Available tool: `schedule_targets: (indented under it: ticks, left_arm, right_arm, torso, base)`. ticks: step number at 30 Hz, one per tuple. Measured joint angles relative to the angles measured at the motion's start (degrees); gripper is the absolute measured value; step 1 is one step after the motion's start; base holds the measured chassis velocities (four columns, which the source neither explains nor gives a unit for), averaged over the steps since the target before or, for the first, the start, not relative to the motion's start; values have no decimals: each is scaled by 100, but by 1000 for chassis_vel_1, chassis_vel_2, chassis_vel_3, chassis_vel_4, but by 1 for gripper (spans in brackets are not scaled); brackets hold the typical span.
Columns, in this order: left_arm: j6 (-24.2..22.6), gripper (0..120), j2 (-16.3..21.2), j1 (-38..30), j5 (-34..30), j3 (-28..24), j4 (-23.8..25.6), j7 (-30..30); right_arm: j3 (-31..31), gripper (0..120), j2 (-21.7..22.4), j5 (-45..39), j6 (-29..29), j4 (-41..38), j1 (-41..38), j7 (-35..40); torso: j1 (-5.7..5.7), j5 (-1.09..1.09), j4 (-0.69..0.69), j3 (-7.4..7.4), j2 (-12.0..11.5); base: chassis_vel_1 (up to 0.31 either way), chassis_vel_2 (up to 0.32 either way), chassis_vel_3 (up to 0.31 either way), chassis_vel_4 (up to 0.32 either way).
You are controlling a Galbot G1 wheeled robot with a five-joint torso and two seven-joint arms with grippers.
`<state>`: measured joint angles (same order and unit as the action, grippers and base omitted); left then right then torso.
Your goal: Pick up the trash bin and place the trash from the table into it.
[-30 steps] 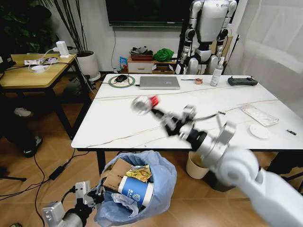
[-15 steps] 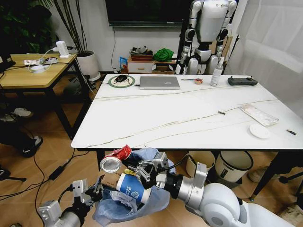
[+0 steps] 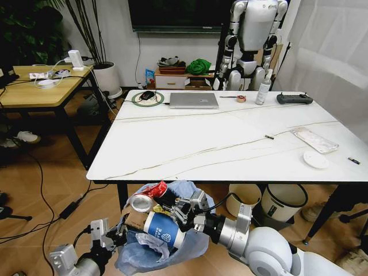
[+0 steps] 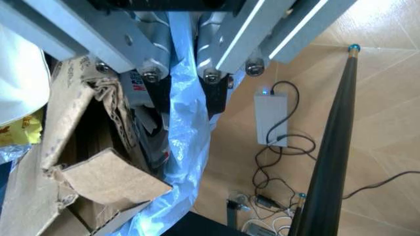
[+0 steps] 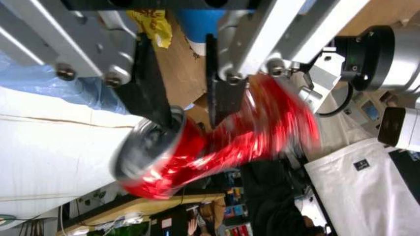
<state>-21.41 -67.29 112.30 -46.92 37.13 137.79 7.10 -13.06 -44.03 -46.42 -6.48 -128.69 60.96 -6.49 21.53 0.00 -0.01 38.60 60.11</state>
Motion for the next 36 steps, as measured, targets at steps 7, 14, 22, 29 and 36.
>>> schedule_targets:
  ticks: [7,14,22,29,36]
  left_arm:
    - [-7,0,11,-17,-1,-22,-22,10]
    - [-16,0,37,-29,-13,-32,-48,23]
    - [-25,0,56,-37,-26,-67,-140,59]
    - [-11,0,62,-73,4,-153,-162,40]
    - [18,0,123,-101,3,-179,-127,-3]
  right_arm:
    - [59,49,37,14,7,-12,75,-6]
    - [95,73,42,33,31,3,82,-9]
    - [693,91,-126,-98,-5,-28,15,329]
    - [1832,100,-342,-330,-318,117,57,1025]
    - [3142,100,-477,-436,-960,491,108,1414]
  torso:
    - [0,0,0,0,0]
    - [0,0,0,0,0]
    - [0,0,0,0,0]
    - [0,1,0,0,0]
    - [0,2,0,0,0]
  base:
    - [0,0,0,0]
    - [0,0,0,0]
    - [0,0,0,0]
    - [0,0,0,0]
    - [0,0,0,0]
